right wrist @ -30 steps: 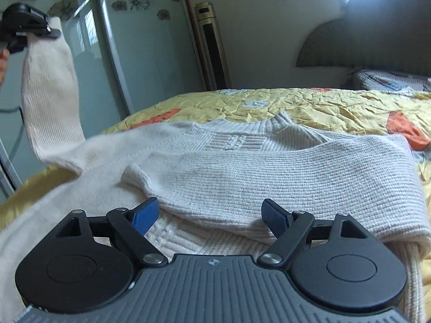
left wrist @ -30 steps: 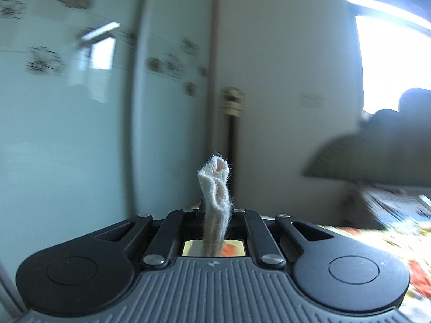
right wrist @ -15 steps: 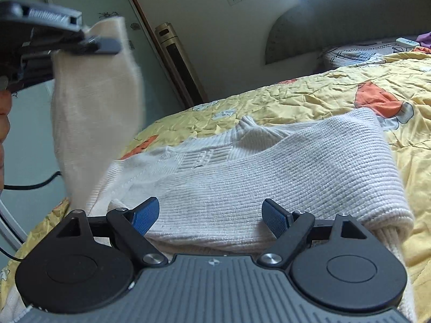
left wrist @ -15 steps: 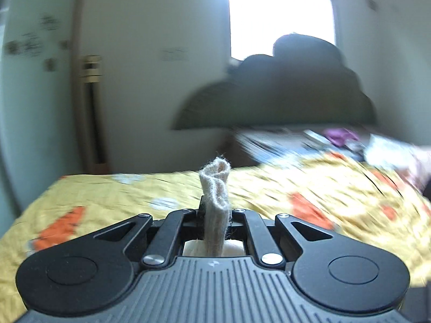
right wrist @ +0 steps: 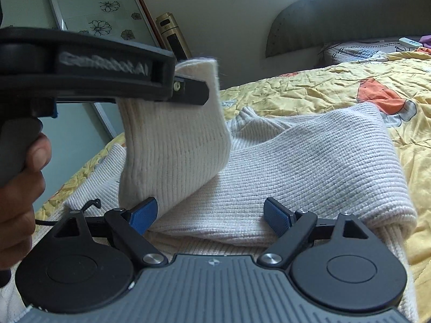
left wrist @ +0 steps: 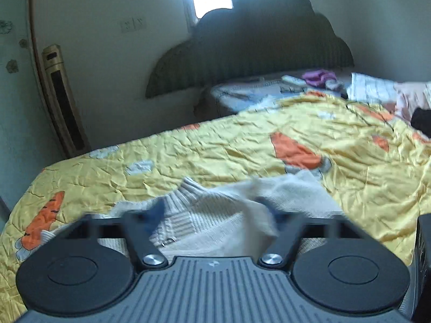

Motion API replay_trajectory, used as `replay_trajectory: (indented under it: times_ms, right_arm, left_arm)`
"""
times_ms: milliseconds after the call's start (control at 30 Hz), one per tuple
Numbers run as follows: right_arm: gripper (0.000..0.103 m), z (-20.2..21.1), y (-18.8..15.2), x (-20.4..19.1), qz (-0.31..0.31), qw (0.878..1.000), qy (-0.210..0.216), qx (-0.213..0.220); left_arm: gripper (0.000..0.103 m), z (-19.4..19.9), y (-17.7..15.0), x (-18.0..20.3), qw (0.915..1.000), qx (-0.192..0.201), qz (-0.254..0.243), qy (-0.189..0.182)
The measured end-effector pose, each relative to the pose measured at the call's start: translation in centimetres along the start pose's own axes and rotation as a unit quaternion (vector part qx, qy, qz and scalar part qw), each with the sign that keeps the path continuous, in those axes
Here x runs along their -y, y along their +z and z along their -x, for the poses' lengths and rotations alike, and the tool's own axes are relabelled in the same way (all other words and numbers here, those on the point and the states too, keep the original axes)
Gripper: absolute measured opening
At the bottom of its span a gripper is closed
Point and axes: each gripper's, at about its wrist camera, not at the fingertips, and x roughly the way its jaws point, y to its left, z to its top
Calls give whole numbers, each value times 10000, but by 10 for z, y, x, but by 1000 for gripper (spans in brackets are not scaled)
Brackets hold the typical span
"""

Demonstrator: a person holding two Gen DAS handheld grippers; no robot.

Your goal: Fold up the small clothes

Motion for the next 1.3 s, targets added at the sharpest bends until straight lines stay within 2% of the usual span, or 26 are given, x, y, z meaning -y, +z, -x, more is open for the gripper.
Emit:
replay_trajectory:
  times_ms: [67, 167, 300, 333, 433, 533, 600, 700, 767, 833, 867, 900, 933, 1067, 1200, 1300]
  right_arm:
    - [90, -1, 0, 1, -6, 10000, 11, -14]
    - [91, -2, 0, 0, 10, 10000, 28, -49]
    - [98, -3, 1, 0, 65, 9997, 176, -154]
    - [103, -4, 1, 1, 81, 9993, 303, -214]
    - [103, -3, 3, 4, 87, 9966, 725, -375]
    - [103, 0, 6, 20, -453, 9923, 1110, -308]
    - [102, 5, 5, 36, -1139, 9838, 1377, -135]
    - [84, 8, 4, 55, -1874, 9704, 1519, 77]
    - [68, 6, 5, 55, -1882, 9736, 1292, 35]
    - [41, 2, 5, 52, -1845, 9765, 1108, -51]
    - [33, -1, 6, 50, -1873, 9767, 1044, -89]
    - [21, -5, 6, 49, -1885, 9768, 1010, -115]
    - [16, -7, 6, 47, -1869, 9775, 968, -123]
    - [14, -12, 12, 38, -1635, 9829, 824, -182]
    - [13, -23, 36, 22, -1215, 9894, 773, -204]
    - [13, -31, 62, 4, -843, 9932, 794, -130]
  left_arm:
    - [102, 13, -1, -7, 9993, 371, 5, 50]
    - [102, 26, -2, -20, 9985, 454, -25, 316]
    - [102, 29, -28, -51, 9941, 121, -143, 1072]
    - [102, 29, -40, -62, 9911, -9, -224, 1311]
    - [102, 36, -76, -95, 9837, -361, -371, 1722]
    - [102, 50, -109, -123, 9744, -527, -671, 2082]
    - [102, 59, -127, -133, 9655, -536, -1004, 2341]
    - [102, 66, -151, -141, 9536, -544, -1481, 2566]
    - [102, 64, -162, -139, 9480, -542, -1775, 2587]
    - [102, 59, -172, -134, 9333, -433, -2254, 2761]
    - [102, 56, -176, -131, 9243, -353, -2462, 2895]
    - [102, 52, -178, -128, 9170, -278, -2610, 3002]
    - [102, 49, -177, -127, 9148, -223, -2658, 3034]
    - [103, 43, -171, -133, 9158, -59, -2620, 3045]
    - [103, 32, -168, -138, 9032, 69, -2806, 3248]
    - [102, 23, -162, -151, 9025, -106, -2515, 3494]
